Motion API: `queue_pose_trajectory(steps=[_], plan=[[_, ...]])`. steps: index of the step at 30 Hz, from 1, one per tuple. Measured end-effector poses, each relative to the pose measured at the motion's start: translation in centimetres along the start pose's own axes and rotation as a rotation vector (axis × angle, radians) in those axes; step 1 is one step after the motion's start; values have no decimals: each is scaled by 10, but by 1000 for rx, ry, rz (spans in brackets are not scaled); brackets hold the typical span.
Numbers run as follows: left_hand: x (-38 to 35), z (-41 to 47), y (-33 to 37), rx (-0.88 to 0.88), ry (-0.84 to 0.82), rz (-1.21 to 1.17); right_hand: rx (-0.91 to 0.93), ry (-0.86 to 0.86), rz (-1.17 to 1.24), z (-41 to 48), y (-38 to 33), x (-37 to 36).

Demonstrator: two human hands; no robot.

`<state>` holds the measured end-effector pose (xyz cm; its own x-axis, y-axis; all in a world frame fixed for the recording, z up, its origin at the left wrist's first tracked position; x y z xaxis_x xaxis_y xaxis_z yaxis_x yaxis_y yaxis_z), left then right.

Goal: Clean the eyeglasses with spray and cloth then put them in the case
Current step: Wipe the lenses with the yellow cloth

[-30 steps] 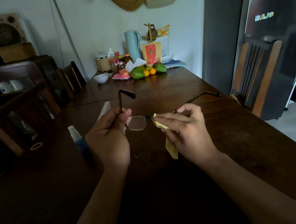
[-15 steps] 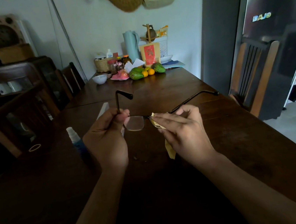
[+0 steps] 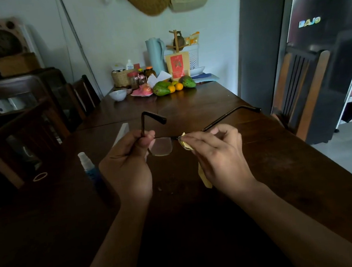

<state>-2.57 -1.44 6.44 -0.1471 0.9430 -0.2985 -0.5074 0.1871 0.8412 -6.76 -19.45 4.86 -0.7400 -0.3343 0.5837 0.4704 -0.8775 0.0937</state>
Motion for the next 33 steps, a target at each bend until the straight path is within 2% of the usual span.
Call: queue_pose_trajectory(steps=[9,15,18,29,33], plan=[[-2,-2,1,-12,-27,-4,-124,-107,-170,0,1,-5],[-2,-3,3,-25,-8,21,-30,-27,21,2,-2,-6],[-2,-2,1,-22,-3,11,-62,-7,47,3,1,0],[-2,-3,3,-45,-22,2,-51,22,-166,0,-4,1],[-2,-3,3,-37,-17,-8,-17,35,-85,1,-3,-2]])
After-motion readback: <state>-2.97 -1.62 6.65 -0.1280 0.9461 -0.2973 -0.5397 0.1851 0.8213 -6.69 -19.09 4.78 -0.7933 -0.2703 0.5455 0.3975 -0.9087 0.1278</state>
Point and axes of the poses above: each hand's wrist, its own z-axis towards the middle knuckle, its own x-axis out of the back of the hand, y = z × x, the point moved 2 cm from there along z, towards the middle knuckle, and after that the axes turned 15 degrees about x, right-handed, at the moved point
